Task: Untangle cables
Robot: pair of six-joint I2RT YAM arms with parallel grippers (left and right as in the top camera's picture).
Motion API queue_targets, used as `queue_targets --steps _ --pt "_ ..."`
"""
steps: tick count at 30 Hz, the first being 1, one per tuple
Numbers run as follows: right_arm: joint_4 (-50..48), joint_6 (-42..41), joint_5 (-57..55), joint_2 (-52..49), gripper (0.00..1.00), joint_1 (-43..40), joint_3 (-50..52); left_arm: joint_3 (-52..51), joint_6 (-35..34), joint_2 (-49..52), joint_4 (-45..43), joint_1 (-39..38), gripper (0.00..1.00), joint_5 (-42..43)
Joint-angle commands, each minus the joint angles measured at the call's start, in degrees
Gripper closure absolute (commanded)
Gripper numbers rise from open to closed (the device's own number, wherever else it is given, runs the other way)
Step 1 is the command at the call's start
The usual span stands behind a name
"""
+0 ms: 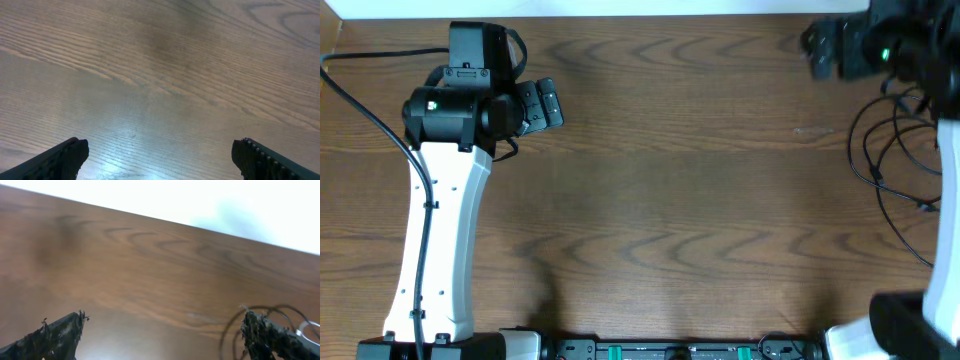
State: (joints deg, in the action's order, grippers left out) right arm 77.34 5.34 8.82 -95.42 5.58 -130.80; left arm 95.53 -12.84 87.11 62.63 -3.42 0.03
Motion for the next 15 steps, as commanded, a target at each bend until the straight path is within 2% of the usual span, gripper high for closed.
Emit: queue_targets --steps 1,6,15 --pt "2.10 0.94 1.25 3.58 0.01 3.45 -0.24 0.28 0.55 0.11 0.13 0.24 0.02 -0.57" --pt "4.85 0.94 1.25 7.96 0.01 6.67 -0.24 0.28 0.55 0.11 0.13 0.24 0.02 -0.57" --pt "10.99 0.96 0.76 10.78 0.01 6.84 -0.24 0.28 0.55 0.11 0.13 0.24 0.02 -0.57"
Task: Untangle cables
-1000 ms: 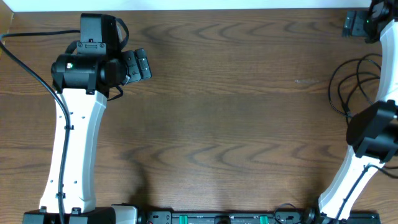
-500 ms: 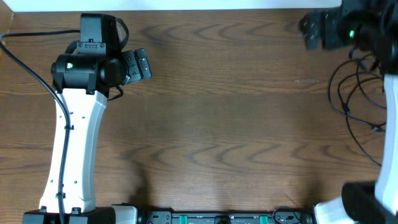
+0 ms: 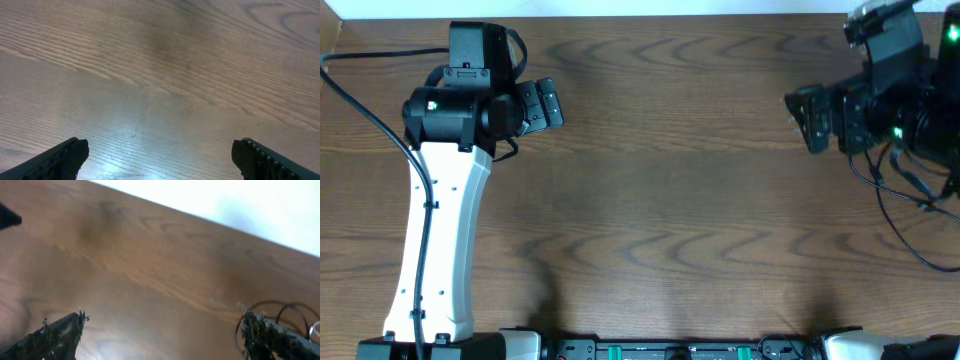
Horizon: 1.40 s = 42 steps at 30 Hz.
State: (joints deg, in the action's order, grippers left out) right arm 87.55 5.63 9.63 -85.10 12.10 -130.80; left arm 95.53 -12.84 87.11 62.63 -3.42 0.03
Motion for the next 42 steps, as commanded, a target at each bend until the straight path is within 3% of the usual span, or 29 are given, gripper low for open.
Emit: queue_targets --steps 1,11,15,35,42 --pt "1.18 0.66 -0.02 0.48 0.01 0.33 -0.24 0.28 0.55 0.11 0.13 0.24 0.02 -0.57" --pt "-1.25 0.44 -3.54 1.27 0.01 -0.04 0.37 0.28 0.55 0.11 0.13 0.24 0.02 -0.57" --pt "-7.45 0.44 -3.67 5.16 0.01 -0.07 6.40 0.28 0.55 0.11 0.13 0.24 0.02 -0.57" --pt "-64.92 0.44 -3.48 48.85 0.01 -10.14 84.46 0.28 0.55 0.11 0.13 0.24 0.02 -0.57" --pt "-78.51 0.35 -3.43 64.08 0.01 -10.29 106.44 0.28 0.55 0.11 0.13 0.24 0.02 -0.57"
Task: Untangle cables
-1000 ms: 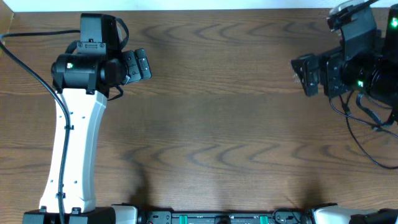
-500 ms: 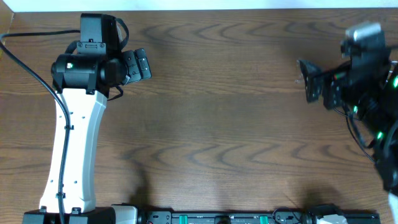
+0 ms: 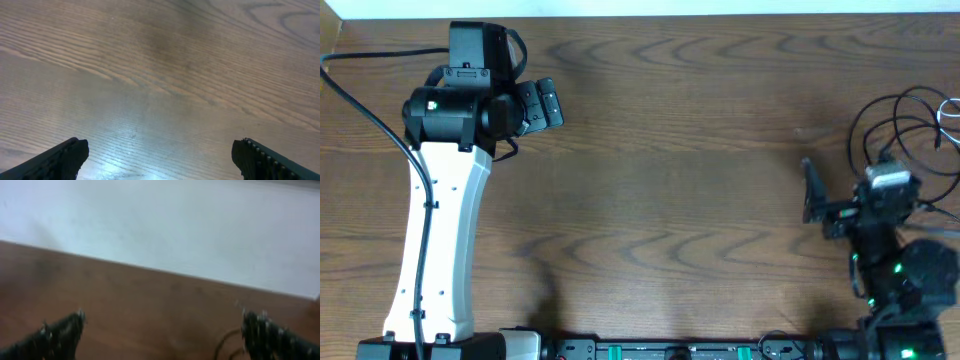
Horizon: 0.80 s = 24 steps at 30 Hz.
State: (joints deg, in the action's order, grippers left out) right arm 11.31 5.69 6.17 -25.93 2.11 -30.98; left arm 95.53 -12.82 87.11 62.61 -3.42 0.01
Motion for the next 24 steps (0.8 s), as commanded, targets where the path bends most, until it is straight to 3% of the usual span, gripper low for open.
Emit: queue_targets --steps 1,11,24 --pt "-3.19 -0.17 0.02 6.91 0.01 -0.31 9.11 0.28 0.52 0.11 0.15 0.24 0.02 -0.55" --pt "-5.79 -5.95 0.20 25.42 0.01 -0.24 27.43 0.28 0.52 0.11 0.15 0.24 0.02 -0.55" --pt "-7.61 -6.47 2.01 25.64 0.01 0.35 30.69 0.28 0.55 0.11 0.15 0.24 0.02 -0.55"
